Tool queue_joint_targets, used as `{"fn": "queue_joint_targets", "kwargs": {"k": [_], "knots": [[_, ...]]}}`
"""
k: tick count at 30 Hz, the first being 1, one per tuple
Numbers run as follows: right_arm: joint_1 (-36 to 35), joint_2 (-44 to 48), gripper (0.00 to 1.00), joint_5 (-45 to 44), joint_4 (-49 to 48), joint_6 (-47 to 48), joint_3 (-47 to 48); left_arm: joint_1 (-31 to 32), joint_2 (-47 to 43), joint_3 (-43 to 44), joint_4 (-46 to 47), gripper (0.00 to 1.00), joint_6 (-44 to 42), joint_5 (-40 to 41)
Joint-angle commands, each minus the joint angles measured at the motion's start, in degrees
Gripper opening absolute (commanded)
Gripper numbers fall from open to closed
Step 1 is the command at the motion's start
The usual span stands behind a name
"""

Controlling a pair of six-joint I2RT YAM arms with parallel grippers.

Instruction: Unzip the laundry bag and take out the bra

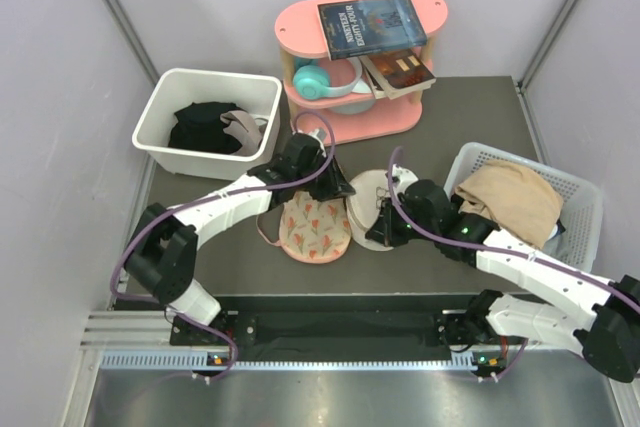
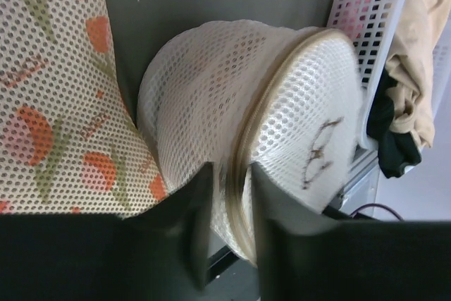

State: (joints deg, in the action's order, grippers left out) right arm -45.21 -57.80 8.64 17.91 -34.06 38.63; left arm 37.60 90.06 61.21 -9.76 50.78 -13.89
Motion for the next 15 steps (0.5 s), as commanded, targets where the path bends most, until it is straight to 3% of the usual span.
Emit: {"fn": "queue_joint_targets", "kwargs": {"k": [1, 4, 9, 15], "knots": [[-0.2, -1.2, 0.00, 1.3, -2.6, -0.2, 0.9, -0.4, -1.5, 1.1, 1.0, 0.44, -1.4, -0.5], [-0.2, -2.5, 0.00, 1.6, -3.8, -0.1, 1.4, -0.4, -4.8, -1.3, -1.3, 0.59, -1.4, 1.6], [-0.2, -5.4, 0.00, 3.3, -5.5, 0.1, 1.8, -0.3, -10.2, -6.6, -1.9, 0.61, 2.1, 1.8], [-0.2, -7.9, 0.00, 5.1, -7.5, 0.3, 2.5, 3.0, -10.9, -10.1, 0.9, 0.60, 6.3, 1.7]]}}
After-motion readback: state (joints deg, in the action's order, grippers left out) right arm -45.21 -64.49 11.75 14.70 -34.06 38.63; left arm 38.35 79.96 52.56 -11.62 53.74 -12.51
